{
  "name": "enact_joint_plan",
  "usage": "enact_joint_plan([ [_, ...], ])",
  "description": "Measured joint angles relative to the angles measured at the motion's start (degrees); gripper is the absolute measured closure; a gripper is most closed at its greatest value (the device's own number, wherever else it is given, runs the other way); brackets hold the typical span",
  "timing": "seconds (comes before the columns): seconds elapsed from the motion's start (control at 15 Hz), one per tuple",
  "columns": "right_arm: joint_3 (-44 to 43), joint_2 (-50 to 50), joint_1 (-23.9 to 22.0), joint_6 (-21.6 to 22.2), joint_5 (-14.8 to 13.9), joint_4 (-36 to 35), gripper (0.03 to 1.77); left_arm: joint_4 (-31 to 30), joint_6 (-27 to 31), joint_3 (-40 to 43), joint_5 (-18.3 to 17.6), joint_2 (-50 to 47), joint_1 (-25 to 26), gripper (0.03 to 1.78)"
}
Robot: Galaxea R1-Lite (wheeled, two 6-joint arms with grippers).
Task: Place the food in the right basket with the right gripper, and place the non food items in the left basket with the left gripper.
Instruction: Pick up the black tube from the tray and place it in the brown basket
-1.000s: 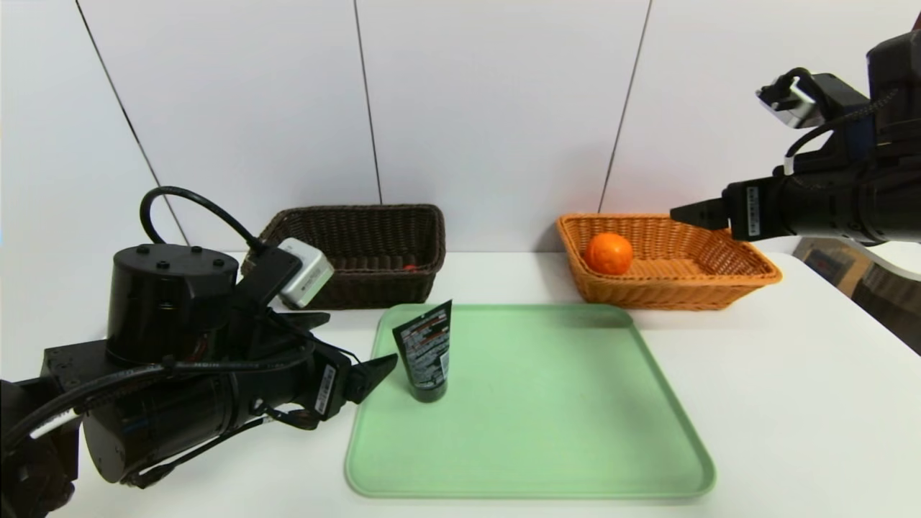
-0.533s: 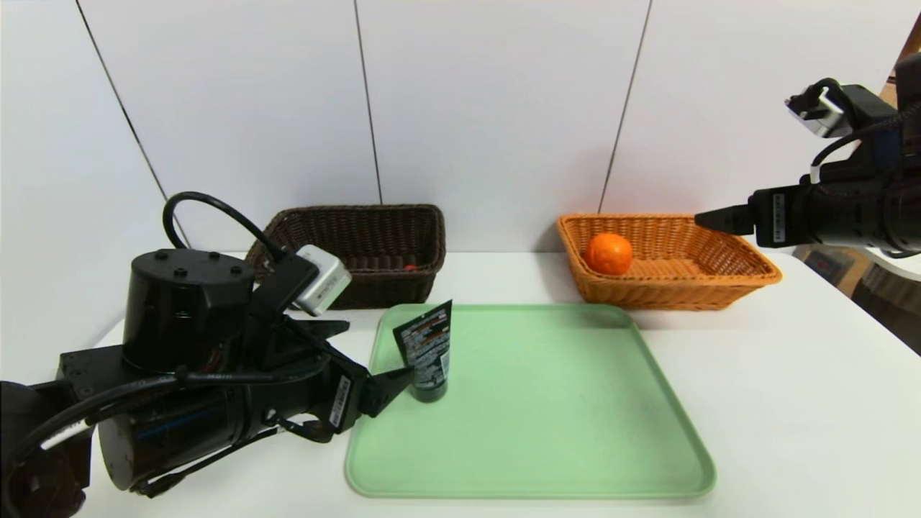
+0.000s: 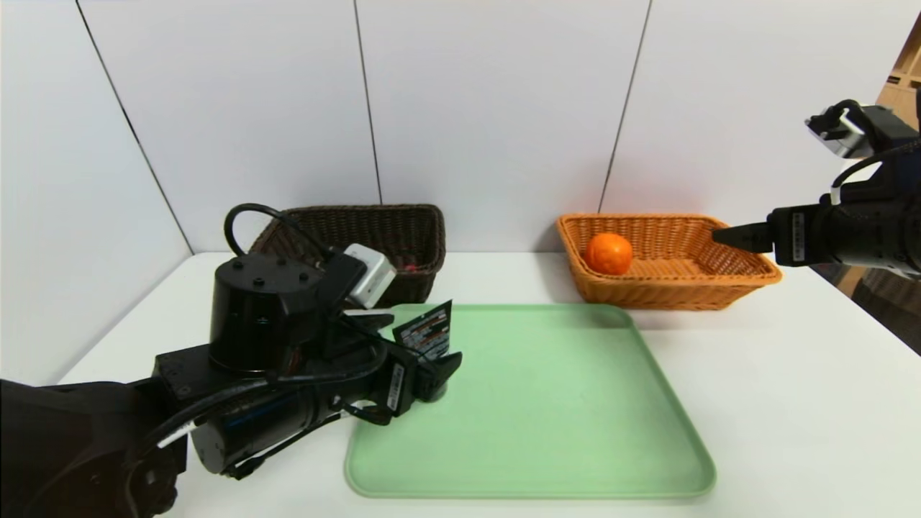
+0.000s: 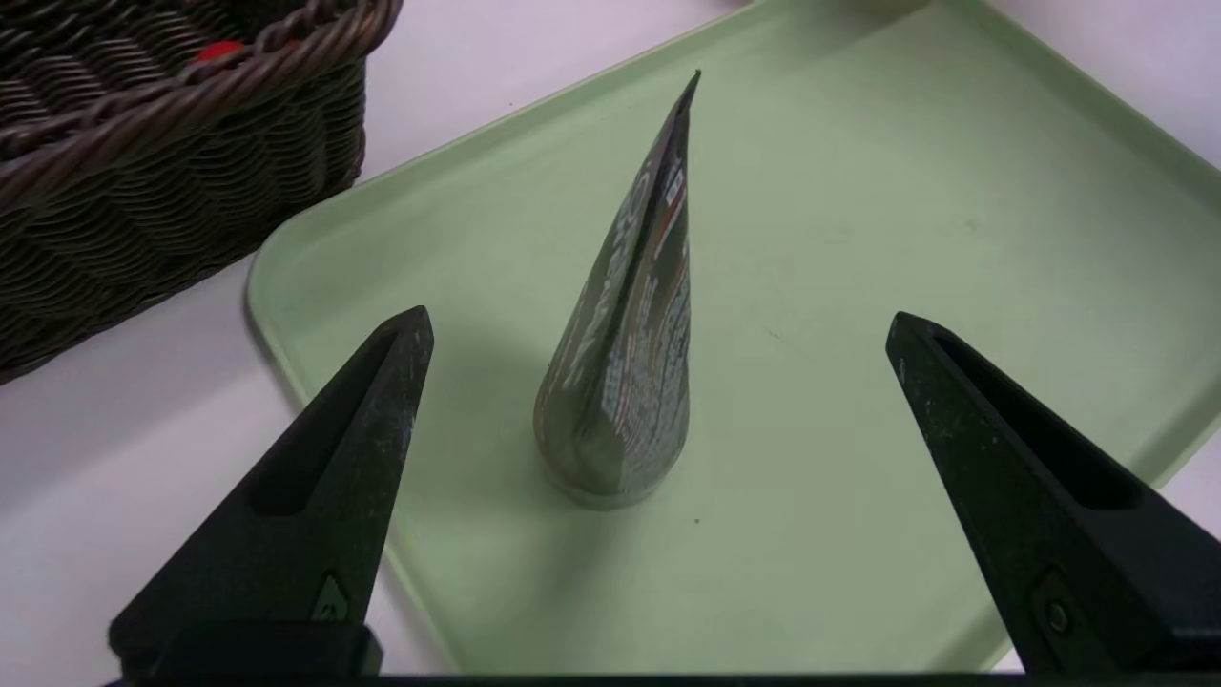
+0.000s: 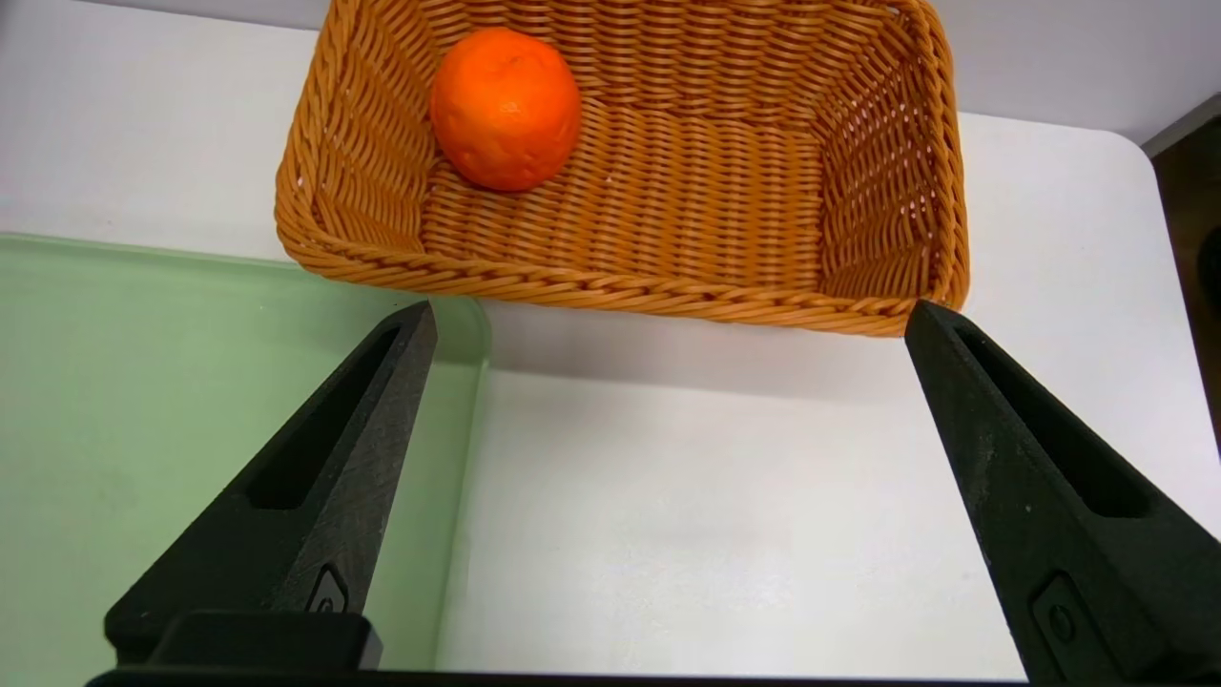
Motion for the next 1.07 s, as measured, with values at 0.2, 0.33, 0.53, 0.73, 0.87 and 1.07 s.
enact_joint_plan([
  [0.2,1.29,-0.85,-0.68,0.0,0.09,-0.26,0.11,-3.5,-0.66,0.0,0.04,3.66,-0.48,0.12],
  [0.33,2.29,-1.51,-1.18,-0.11,0.15,-0.32,0.11,-6.97,-1.43,0.24,0.09,5.89,-0.57,0.12],
  [0.53,3.3,-2.06,-1.67,-0.13,0.17,-0.34,0.11,-9.92,-2.28,0.55,0.39,8.53,-0.59,0.12],
  [0.73,3.47,-2.26,-1.73,-0.13,0.17,-0.45,0.11,-10.01,-2.47,0.83,0.66,10.0,-0.52,0.12],
  [0.87,3.5,-2.36,-1.76,-0.13,0.17,-0.43,0.11,-10.05,-2.5,1.01,0.66,10.45,-0.5,0.12],
  [1.07,3.72,-2.62,-1.73,-0.13,0.17,-0.43,0.11,-10.89,-2.4,0.85,0.72,11.18,-0.5,0.12],
])
